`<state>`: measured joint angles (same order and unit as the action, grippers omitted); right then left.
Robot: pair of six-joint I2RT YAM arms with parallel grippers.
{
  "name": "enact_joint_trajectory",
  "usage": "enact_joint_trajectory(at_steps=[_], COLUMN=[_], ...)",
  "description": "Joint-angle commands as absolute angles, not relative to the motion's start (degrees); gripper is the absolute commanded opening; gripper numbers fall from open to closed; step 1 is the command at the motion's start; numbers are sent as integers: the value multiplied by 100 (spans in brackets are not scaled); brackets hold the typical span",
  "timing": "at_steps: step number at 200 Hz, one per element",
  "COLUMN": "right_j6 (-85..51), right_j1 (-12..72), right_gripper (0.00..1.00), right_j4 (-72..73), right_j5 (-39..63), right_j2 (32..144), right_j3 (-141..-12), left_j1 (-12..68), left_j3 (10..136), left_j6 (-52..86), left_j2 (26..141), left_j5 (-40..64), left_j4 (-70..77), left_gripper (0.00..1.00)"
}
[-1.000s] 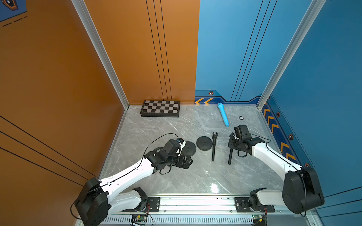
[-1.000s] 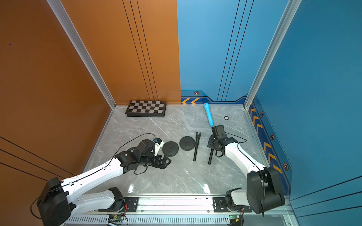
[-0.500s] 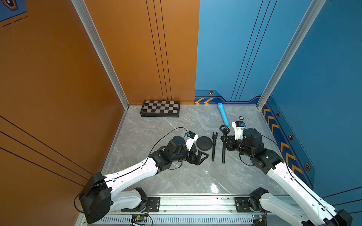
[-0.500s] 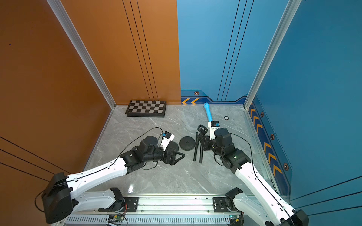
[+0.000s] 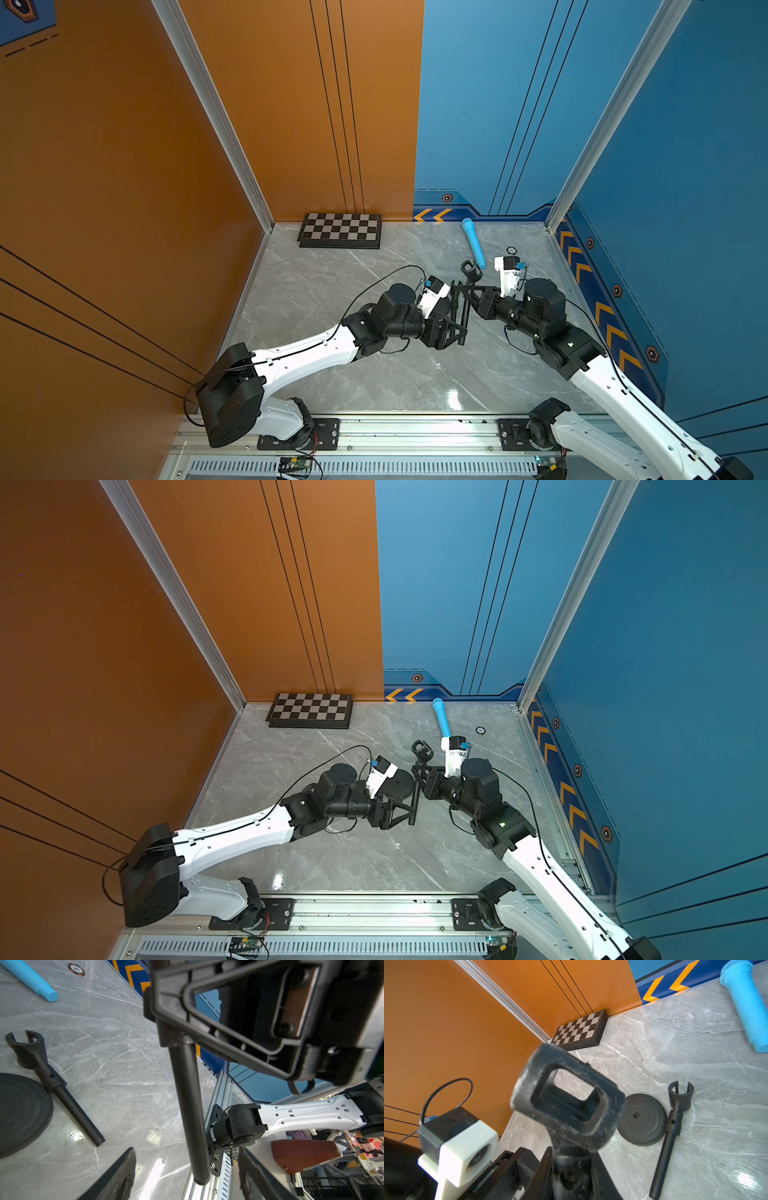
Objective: Assemble a microphone stand
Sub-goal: Pick up the microphone stand pole from the center of the board.
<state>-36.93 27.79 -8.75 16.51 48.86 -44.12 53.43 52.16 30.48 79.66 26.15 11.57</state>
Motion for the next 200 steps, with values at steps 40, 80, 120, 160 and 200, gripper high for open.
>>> enact_joint_trajectory(at_steps=[40,80,120,160,200], right_j6=[-4175,-4395,-4572,-4456,-3586], right_j1=[2909,2942,3072,3104,3380], right_gripper=[22,29,68,74,73], right_j4=[-51,-120,-770,229,1827], right_j5=[1947,1788,1152,1849,2824], right_j2=[4840,4794,4878,4781,4111], right_j3=[-4374,-4287,-4463,-4083,-3513], left_j1=[5309,5233,5204,5031,4857], left_j3=[5375,5143,4872,4800,4761], left_j6=[3235,3101,2860,2935,2838], left_j2=[7955,7725,7431,7271,6939], left_j5=[2987,2632,2137,2798,3806], left_j4=[1394,1389,1397,1391,1390], left_gripper=[45,3,0,0,0])
